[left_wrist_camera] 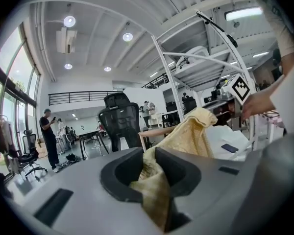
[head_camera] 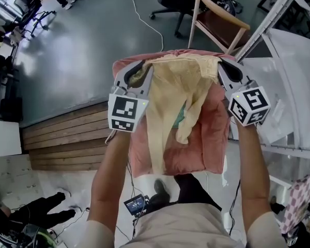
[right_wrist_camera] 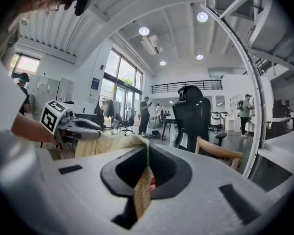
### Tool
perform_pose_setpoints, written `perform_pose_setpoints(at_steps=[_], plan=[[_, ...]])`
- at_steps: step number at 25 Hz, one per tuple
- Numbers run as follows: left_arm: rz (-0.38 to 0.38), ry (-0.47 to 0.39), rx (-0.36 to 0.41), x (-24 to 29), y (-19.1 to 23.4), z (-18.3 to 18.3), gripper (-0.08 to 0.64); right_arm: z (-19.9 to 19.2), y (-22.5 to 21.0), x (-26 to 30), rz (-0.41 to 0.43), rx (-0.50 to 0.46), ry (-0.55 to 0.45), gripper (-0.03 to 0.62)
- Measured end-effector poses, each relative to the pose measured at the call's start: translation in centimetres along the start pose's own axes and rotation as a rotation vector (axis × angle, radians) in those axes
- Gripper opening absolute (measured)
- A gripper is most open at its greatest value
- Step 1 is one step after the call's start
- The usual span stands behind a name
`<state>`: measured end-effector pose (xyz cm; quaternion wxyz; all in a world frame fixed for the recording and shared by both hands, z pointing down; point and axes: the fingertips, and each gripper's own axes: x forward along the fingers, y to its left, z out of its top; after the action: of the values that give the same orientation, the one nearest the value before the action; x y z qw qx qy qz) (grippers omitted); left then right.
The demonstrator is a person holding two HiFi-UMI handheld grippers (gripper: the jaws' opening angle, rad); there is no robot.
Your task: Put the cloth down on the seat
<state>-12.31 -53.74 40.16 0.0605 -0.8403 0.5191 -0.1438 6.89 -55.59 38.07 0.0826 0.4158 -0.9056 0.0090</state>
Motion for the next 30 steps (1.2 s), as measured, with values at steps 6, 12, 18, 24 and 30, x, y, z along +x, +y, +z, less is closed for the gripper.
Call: perform_pose_setpoints(at_steps=[6, 12, 18, 24, 30], plan=[[0.009, 0.047, -0.025, 4.2, 0.9, -4.1, 0.074, -4.1, -2.4, 3.9, 0.003, 0.014, 0.037, 0.005], [0.005, 0.113, -0.046, 8.0, 1.7, -8.8, 0.075, -8.6, -4.2, 7.7, 0.006, 0.024, 0.091, 0.005], [0.008, 0.176, -0.057, 10.8, 2.0, -12.8, 0.075, -13.1, -5.4, 10.5, 0.007, 0.04, 0.14, 0.005], [0.011, 0.235, -0.061, 13.0, 2.7, -16.1, 0.084, -16.4, -6.5, 13.2, 0.006, 0.039, 0.181, 0.009], [0.011, 0.276, -0.103, 14.6, 3.3, -18.7, 0.094, -19.3, -8.1, 15.3, -0.024, 0.054, 0.217, 0.016]])
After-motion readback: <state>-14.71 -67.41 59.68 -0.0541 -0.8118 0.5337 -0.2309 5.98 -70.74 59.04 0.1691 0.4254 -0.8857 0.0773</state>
